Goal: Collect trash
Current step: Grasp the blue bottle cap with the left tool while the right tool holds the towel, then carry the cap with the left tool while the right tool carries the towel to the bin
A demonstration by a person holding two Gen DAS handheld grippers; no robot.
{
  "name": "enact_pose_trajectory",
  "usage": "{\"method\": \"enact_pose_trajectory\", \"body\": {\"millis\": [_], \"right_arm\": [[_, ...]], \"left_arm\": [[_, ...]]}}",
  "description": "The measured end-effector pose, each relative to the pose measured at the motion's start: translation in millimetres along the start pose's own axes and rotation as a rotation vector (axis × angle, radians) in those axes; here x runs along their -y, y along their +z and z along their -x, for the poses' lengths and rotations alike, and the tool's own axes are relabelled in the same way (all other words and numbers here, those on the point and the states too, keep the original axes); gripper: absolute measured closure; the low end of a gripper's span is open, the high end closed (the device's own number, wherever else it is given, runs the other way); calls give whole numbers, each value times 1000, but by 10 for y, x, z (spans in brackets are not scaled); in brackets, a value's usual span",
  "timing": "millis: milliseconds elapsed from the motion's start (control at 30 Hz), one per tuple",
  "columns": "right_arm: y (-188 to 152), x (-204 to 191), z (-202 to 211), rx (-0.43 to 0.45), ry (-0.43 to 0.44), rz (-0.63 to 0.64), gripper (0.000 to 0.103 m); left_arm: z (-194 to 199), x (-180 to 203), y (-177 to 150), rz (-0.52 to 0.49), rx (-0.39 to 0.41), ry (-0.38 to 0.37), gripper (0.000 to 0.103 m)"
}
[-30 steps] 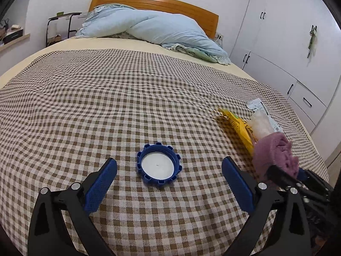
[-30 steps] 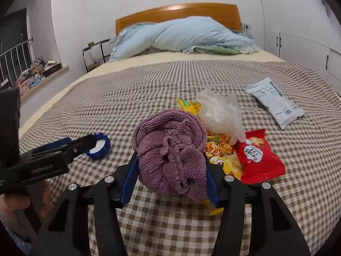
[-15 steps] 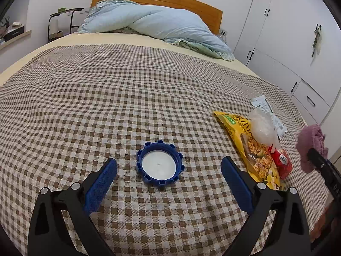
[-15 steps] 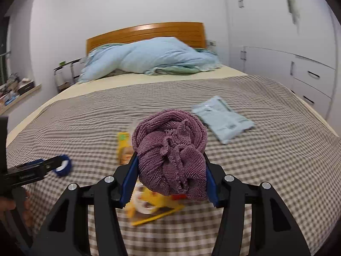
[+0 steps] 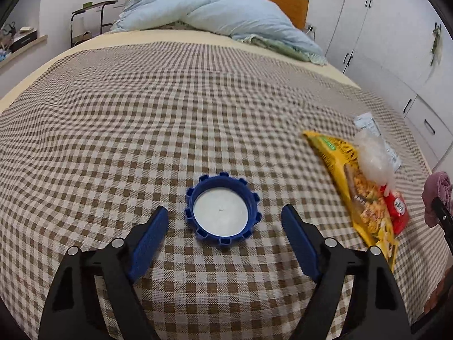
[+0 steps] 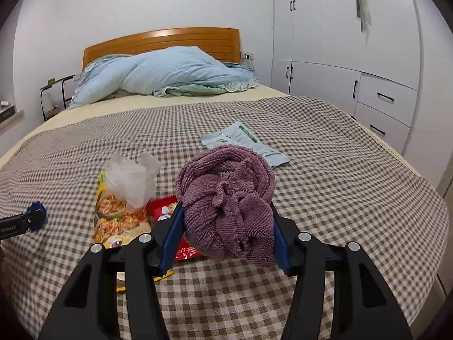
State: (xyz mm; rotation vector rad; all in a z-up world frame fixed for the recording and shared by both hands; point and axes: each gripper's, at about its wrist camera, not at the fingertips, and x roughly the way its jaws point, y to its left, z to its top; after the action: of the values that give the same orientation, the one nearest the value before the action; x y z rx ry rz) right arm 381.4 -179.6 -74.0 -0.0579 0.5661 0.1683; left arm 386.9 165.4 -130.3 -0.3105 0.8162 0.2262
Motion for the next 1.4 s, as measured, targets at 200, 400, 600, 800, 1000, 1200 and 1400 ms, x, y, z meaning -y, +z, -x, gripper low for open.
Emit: {"method": "enact_pose_trajectory", "body": {"millis": [200,400,600,800,1000,1200,1400], "right_arm": [[-54,-52,-73,-19,4,12,49],[-63,-77,-96,-25,12,25,49],[-67,-135,-87,-21,12,43,49],[-70,-193,-68,-10,10,70,49],[-73,-217,-56,-6,12,74,49],[-70,-232,-27,4,16,76,49],[-76,-262,37,16,28,76,49]], "left_arm": [[-79,30,-19,-21,-20,17,27],[-87,51,-18,-30,-19,75,51],[-81,70,-13,-36,-9,74,53],[22,55,-31,-29,21,69,53],[188,92,-33,-32,85,70,53],[297,133,-33,-35,122,64,53],[388,124,-39,-25,144,56,53]]}}
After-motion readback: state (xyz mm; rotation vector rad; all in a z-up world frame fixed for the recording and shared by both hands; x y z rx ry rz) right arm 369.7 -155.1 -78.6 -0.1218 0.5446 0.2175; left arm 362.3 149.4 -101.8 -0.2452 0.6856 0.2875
